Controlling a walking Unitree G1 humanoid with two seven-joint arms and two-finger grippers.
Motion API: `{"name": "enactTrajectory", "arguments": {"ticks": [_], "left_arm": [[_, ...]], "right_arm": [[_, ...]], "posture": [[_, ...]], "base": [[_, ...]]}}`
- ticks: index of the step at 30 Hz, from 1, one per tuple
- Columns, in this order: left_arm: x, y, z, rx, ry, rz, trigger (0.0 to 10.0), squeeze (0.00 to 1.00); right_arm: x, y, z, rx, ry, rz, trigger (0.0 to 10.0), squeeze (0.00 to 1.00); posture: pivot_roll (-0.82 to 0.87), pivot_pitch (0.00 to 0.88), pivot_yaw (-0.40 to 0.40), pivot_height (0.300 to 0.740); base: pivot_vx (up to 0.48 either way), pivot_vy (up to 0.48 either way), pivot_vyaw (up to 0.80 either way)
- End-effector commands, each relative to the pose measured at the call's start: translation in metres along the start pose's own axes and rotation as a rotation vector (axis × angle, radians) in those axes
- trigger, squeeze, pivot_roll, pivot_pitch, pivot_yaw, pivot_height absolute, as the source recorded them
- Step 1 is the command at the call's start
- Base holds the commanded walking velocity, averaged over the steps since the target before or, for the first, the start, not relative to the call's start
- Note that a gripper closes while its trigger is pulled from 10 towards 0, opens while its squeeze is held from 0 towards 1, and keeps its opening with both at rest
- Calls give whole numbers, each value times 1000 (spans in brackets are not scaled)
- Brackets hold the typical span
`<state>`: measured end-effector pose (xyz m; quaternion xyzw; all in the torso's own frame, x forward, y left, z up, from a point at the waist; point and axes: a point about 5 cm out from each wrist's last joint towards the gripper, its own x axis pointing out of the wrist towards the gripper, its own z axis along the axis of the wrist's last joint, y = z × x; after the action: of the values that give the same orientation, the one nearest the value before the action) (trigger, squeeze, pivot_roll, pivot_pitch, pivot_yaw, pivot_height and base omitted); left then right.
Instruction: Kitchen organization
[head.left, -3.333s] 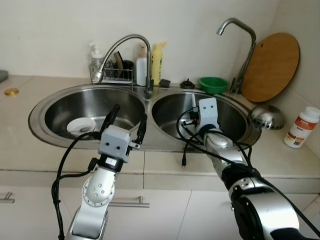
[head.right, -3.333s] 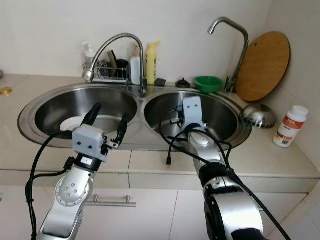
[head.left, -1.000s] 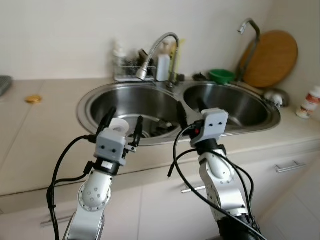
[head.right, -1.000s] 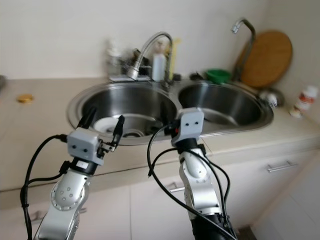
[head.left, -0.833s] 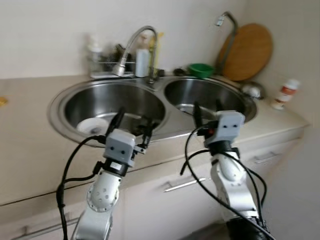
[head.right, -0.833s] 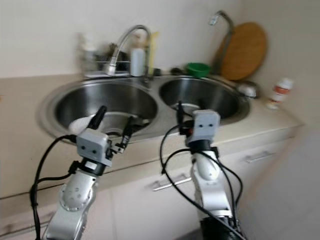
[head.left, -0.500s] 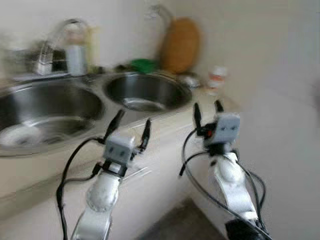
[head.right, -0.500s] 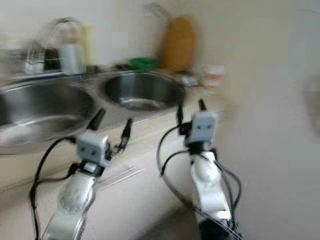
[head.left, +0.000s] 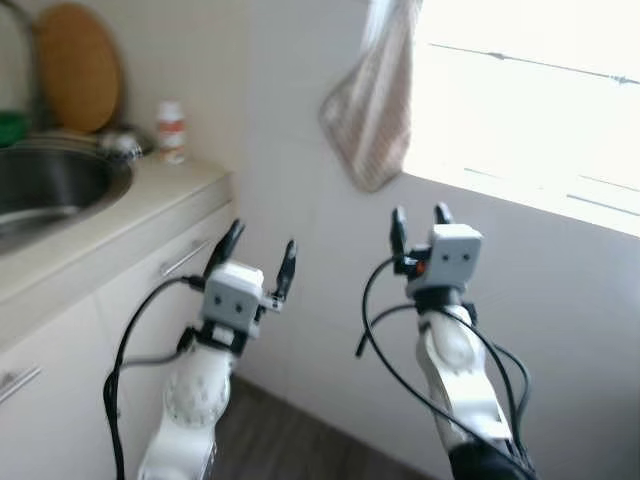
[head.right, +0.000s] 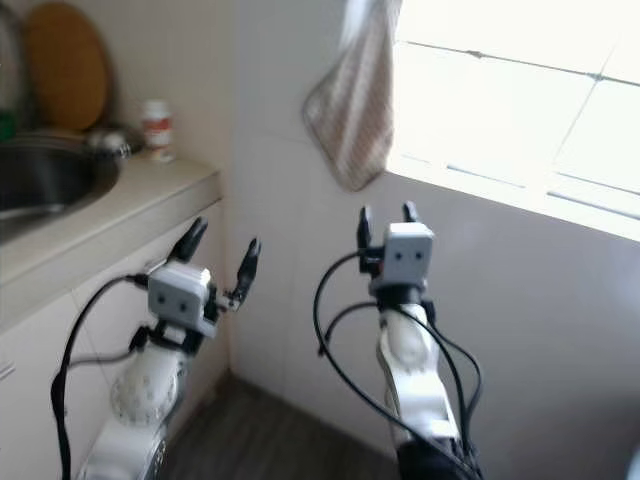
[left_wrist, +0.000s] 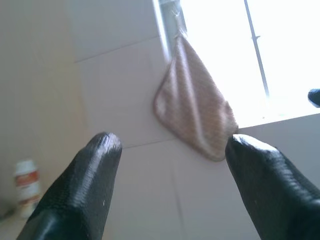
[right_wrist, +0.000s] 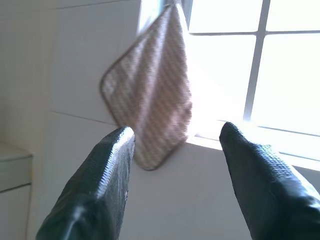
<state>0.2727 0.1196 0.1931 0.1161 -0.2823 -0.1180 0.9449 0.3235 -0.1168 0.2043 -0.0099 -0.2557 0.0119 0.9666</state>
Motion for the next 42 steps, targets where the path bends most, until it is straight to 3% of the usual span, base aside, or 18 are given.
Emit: {"name": "enactTrajectory", "arguments": {"ticks": [1,19,29,42], "left_arm": [[2,-3,1,-10,-6,-6,10000,0],[1,-4,-3,-17,18,-13,10000,0],[0,-6,-5,-24,32,-21,10000,0],[-1,-7,-8,-25,47,-20,10000,0]], "right_arm": [[2,-4,1,-16,0,-15,10000,0],[2,-4,-8,-53,39,-9,10000,0],[-3,5,-20,-100,102,94,10000,0],[-5,3,-26,-144,127,99,10000,0]], "posture": [[63,0,-70,740],[64,0,-67,740],[61,0,-66,740],[58,0,-66,740]], "base": [[0,0,-800],[0,0,-800],[0,0,-800],[0,0,-800]]}}
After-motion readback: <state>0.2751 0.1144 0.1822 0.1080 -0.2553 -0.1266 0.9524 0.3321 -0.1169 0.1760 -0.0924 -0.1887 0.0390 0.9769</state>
